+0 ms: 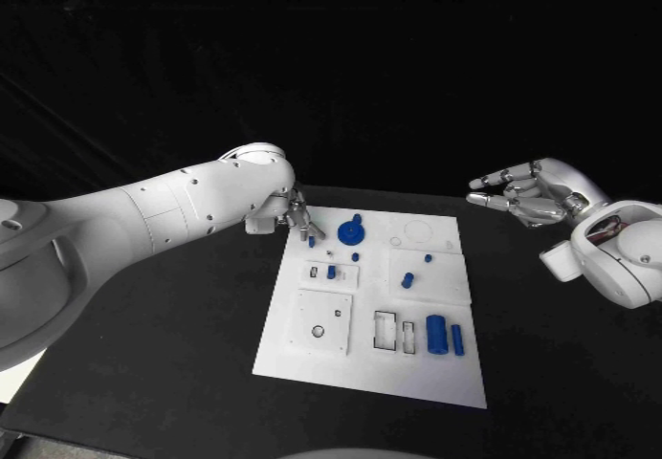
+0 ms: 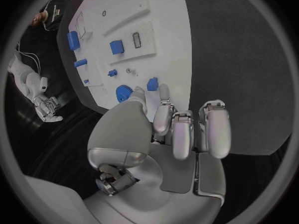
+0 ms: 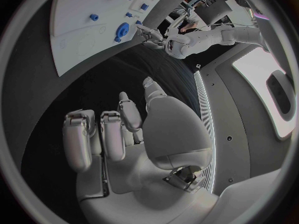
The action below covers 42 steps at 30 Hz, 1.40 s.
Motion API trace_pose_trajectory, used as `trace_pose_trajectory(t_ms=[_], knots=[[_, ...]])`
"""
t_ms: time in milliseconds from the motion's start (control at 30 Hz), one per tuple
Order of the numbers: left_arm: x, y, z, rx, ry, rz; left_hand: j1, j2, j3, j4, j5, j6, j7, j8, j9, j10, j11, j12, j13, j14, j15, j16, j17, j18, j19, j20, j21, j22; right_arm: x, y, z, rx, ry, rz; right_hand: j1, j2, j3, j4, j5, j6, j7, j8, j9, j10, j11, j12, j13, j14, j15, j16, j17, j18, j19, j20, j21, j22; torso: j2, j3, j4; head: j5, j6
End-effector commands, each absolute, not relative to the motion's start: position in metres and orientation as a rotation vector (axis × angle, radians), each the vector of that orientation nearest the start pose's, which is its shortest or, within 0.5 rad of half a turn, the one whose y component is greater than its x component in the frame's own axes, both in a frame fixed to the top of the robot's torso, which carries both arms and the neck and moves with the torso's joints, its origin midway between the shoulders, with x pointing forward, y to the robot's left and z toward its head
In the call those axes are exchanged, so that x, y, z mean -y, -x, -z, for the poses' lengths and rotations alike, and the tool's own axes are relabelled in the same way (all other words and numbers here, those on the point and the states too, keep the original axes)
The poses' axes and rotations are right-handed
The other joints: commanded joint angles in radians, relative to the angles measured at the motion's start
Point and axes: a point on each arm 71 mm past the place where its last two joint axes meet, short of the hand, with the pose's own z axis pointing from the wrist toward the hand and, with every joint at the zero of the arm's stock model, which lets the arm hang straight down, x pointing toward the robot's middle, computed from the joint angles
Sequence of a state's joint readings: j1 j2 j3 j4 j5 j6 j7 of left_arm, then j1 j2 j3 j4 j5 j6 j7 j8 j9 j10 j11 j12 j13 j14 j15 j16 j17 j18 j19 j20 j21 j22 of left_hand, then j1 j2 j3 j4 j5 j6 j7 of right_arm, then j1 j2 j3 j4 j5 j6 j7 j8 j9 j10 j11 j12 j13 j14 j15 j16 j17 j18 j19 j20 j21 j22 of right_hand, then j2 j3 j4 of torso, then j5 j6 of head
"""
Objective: Assemble the parts on the task board
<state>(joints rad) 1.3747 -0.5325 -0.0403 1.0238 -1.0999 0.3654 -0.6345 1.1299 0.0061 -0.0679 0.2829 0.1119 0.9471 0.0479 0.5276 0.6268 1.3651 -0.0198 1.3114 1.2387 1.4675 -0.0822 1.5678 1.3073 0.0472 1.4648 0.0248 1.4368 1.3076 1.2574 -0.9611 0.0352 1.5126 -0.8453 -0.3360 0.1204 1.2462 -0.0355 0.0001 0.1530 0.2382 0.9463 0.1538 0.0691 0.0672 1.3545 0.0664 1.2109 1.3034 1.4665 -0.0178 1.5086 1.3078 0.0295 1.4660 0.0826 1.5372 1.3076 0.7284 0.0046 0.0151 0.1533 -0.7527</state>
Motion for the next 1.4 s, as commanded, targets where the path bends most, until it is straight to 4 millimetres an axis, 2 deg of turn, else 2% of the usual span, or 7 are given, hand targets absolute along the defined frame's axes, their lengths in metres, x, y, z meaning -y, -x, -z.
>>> trace_pose_trajectory(t_ms=[33, 700, 800, 967, 1067, 1167, 1400], knots=[[-0.2109, -0.5786, 0.1673, -2.357, 0.202, 0.090, 0.014, 0.002, 0.002, -0.004, 0.006, 0.009, 0.002, -0.001, -0.002, 0.005, -0.001, 0.005, 0.001, 0.103, 0.000, 0.003, 0.263, -0.003, 0.041, 0.002, 0.004, 0.059, 0.2630, -0.5025, 0.1245, -1.541, -0.360, -1.004, 0.000, 0.007, -0.004, 0.000, 0.003, 0.007, 0.001, 0.001, 0.001, -0.007, 0.001, -0.003, -0.001, 0.081, 0.006, -0.004, 0.169, -0.012, 0.076, 0.007, -0.007, 0.184, 0.000, 0.0003, 0.0002, 0.000, 0.000], [-0.2102, -0.5785, 0.1676, -2.347, 0.216, 0.097, 0.101, 0.031, 0.059, -0.034, 0.007, 0.008, -0.001, -0.004, -0.015, 0.006, -0.004, 0.005, 0.000, 0.103, -0.003, 0.003, 0.263, -0.003, 0.040, -0.002, 0.003, 0.060, 0.2621, -0.5037, 0.1253, -1.547, -0.361, -1.004, 0.003, 0.010, -0.005, 0.000, 0.005, 0.007, 0.001, 0.001, 0.001, -0.007, 0.001, -0.002, -0.001, 0.081, 0.006, -0.004, 0.169, -0.012, 0.075, 0.006, -0.007, 0.184, 0.000, -0.0012, 0.0008, -0.003, -0.001], [-0.2104, -0.5789, 0.1674, -2.339, 0.233, 0.108, 0.138, 0.045, 0.091, -0.053, 0.010, 0.005, -0.005, -0.006, -0.018, 0.006, -0.007, 0.004, -0.001, 0.103, -0.006, 0.003, 0.263, -0.003, 0.040, -0.004, 0.002, 0.059, 0.2618, -0.5039, 0.1255, -1.548, -0.361, -1.004, 0.003, 0.010, -0.005, 0.000, 0.005, 0.007, 0.001, 0.001, 0.001, -0.007, 0.001, -0.002, -0.001, 0.081, 0.006, -0.004, 0.169, -0.012, 0.075, 0.006, -0.007, 0.184, 0.000, -0.0009, 0.0007, -0.002, -0.002], [-0.2107, -0.5797, 0.1668, -2.323, 0.267, 0.141, 0.259, 0.083, 0.222, -0.132, 0.016, -0.013, -0.009, -0.015, -0.025, 0.001, -0.013, -0.002, -0.002, 0.103, -0.014, 0.003, 0.263, -0.003, 0.040, -0.012, 0.001, 0.059, 0.2616, -0.5041, 0.1258, -1.550, -0.361, -1.004, 0.003, 0.010, -0.005, 0.000, 0.005, 0.007, 0.001, 0.001, 0.001, -0.007, 0.001, -0.002, -0.001, 0.081, 0.006, -0.004, 0.169, -0.012, 0.075, 0.006, -0.007, 0.184, 0.000, -0.0008, 0.0003, -0.002, -0.003], [-0.2108, -0.5802, 0.1664, -2.312, 0.287, 0.165, 0.258, 0.069, 0.317, -0.149, -0.017, -0.018, -0.001, -0.010, -0.024, 0.001, -0.006, -0.005, -0.004, 0.103, -0.007, 0.003, 0.263, -0.003, 0.039, -0.010, 0.001, 0.060, 0.2617, -0.5041, 0.1260, -1.552, -0.361, -1.004, 0.003, 0.010, -0.005, 0.000, 0.005, 0.007, 0.001, 0.001, 0.001, -0.007, 0.001, -0.002, -0.001, 0.081, 0.006, -0.004, 0.169, -0.012, 0.075, 0.006, -0.007, 0.184, 0.000, -0.0007, 0.0003, -0.002, -0.003], [-0.2111, -0.5801, 0.1662, -2.307, 0.303, 0.183, 0.228, 0.031, 0.423, -0.164, -0.047, -0.020, 0.001, 0.000, -0.019, 0.002, -0.007, -0.007, -0.006, 0.103, -0.003, 0.003, 0.263, -0.003, 0.038, -0.005, -0.001, 0.059, 0.2617, -0.5042, 0.1262, -1.554, -0.361, -1.003, 0.003, 0.010, -0.005, 0.000, 0.005, 0.007, 0.001, 0.001, 0.001, -0.007, 0.001, -0.002, -0.001, 0.081, 0.006, -0.004, 0.169, -0.012, 0.075, 0.006, -0.007, 0.184, 0.000, -0.0006, -0.0004, -0.001, -0.003], [-0.2134, -0.5767, 0.1657, -2.288, 0.330, 0.206, 0.147, -0.026, 0.590, -0.189, -0.054, -0.024, 0.001, 0.027, -0.003, 0.008, -0.006, -0.004, -0.005, 0.103, -0.002, 0.003, 0.263, -0.002, 0.038, -0.003, -0.003, 0.060, 0.2617, -0.5047, 0.1272, -1.559, -0.362, -1.003, 0.003, 0.010, -0.005, 0.000, 0.005, 0.007, 0.001, 0.001, 0.001, -0.007, 0.001, -0.002, -0.001, 0.081, 0.006, -0.004, 0.169, -0.012, 0.075, 0.006, -0.007, 0.184, 0.000, 0.0000, 0.0008, 0.001, -0.003]])
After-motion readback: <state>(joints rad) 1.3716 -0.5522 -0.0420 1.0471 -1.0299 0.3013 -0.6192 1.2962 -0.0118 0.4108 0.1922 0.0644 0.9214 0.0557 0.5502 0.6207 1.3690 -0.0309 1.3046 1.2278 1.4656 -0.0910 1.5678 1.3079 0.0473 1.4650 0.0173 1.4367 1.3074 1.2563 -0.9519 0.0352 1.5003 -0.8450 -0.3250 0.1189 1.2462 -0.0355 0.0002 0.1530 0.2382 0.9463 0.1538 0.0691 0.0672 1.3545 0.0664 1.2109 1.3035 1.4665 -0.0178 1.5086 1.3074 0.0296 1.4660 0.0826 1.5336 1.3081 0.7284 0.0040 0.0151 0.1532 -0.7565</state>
